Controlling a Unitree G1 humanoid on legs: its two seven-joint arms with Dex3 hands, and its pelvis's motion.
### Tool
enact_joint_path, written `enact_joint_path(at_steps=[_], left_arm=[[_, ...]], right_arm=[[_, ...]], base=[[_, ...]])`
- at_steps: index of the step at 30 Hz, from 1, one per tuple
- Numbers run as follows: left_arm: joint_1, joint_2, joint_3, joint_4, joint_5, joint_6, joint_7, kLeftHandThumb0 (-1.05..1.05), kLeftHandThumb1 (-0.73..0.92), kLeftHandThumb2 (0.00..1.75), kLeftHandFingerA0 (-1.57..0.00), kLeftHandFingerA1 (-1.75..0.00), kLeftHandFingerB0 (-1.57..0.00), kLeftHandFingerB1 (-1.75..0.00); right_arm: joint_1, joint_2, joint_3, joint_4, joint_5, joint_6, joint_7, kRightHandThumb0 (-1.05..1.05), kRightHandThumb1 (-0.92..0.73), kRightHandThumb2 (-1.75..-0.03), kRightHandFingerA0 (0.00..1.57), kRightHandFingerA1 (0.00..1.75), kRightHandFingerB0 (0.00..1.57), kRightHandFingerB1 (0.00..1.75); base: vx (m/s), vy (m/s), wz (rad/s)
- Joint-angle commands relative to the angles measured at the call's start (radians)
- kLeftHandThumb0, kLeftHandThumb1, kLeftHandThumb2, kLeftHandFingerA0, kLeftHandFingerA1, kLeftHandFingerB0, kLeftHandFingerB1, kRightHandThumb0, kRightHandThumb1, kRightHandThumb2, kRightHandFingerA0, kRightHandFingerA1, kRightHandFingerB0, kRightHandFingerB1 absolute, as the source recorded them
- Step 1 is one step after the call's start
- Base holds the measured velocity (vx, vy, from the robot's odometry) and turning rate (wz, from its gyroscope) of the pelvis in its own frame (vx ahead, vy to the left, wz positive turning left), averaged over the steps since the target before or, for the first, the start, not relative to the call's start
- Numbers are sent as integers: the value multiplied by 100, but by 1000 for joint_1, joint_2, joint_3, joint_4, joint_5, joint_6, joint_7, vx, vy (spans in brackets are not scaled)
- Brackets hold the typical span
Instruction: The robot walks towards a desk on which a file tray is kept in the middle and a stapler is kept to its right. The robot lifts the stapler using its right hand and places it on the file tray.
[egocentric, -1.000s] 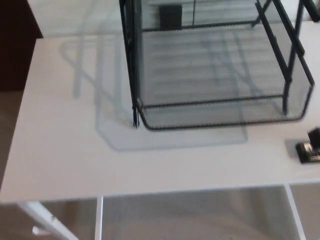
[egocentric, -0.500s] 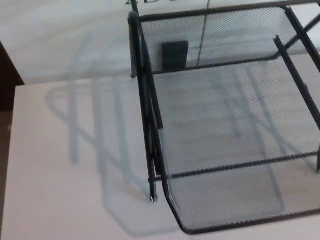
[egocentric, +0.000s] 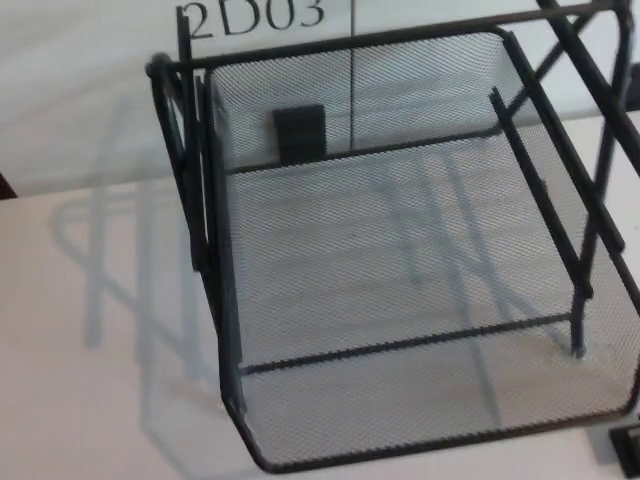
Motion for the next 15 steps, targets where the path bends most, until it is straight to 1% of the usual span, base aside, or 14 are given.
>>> enact_joint_path(at_steps=[1,2,3,4,5,6,7,8,9,10,11,12,13,15], left_arm=[[0,15,19,8,-12,-26,1,-52,89,66,-28,-53,-23,-40],[-2,15,20,9,-12,-24,2,-52,89,66,-28,-53,-23,-40],[-7,11,37,13,-30,-13,-8,-28,65,115,-10,-54,-8,-52],[-8,14,31,9,-20,-18,-6,-52,89,66,-23,-45,-20,-37],[-7,17,19,6,-3,-20,-1,-54,87,68,-21,-46,-25,-40],[-6,19,14,1,2,-16,1,-53,89,66,-22,-44,-25,-39],[-2,19,16,-10,-1,-11,-5,-52,90,66,-22,-44,-24,-39],[3,20,15,-20,-1,-12,-11,-52,91,66,-22,-44,-28,-40],[5,22,11,-25,2,-11,-8,-52,91,66,-22,-44,-28,-40],[5,22,10,-22,4,-17,-7,-53,91,66,-23,-44,-27,-40],[8,20,19,-30,-7,-1,-11,-54,88,67,-24,-46,-24,-39],[8,20,19,-31,-8,-1,-11,-54,88,67,-24,-46,-24,-39],[13,17,28,-38,-17,-2,-11,-52,88,65,-24,-46,-26,-40],[7,14,24,-23,-9,-10,-4,-53,89,66,-25,-45,-25,-38]], right_arm=[[-12,8,-28,6,37,-2,18,-36,-51,-105,4,53,0,48],[-13,9,-31,7,38,-3,20,-36,-51,-105,4,53,0,48],[-10,0,-25,-4,34,-4,52,-54,-72,-61,0,30,12,28],[3,11,-75,-34,104,25,126,-51,-62,-79,0,23,8,34],[5,22,-99,-42,129,38,142,-49,-61,-79,0,22,8,36],[4,21,-105,-47,132,53,164,-54,-63,-83,0,21,5,26],[-7,11,-99,-47,120,72,192,-55,-64,-83,0,24,5,31],[-13,8,-95,-46,107,76,180,-55,-63,-81,0,30,7,36],[-10,10,-96,-52,101,75,165,-55,-63,-81,0,30,7,36],[-7,38,-146,-52,159,86,176,-47,-71,-62,0,32,10,33],[-25,38,-164,-37,182,106,235,-54,-65,-83,0,20,4,32],[-25,39,-167,-39,180,107,237,-54,-65,-83,0,20,4,32],[-21,27,-139,-73,138,130,218,-54,-75,-63,0,29,6,34],[-22,27,-141,-92,140,159,221,-52,-74,-64,0,24,6,34]], base=[[-115,37,-2],[-108,69,3],[-123,100,4],[-146,128,3],[-157,146,4],[-170,169,0],[-127,93,20],[-121,72,23],[-137,58,-1],[-130,145,-7],[-108,65,8],[-96,57,3],[-94,26,9],[-108,-27,0]])
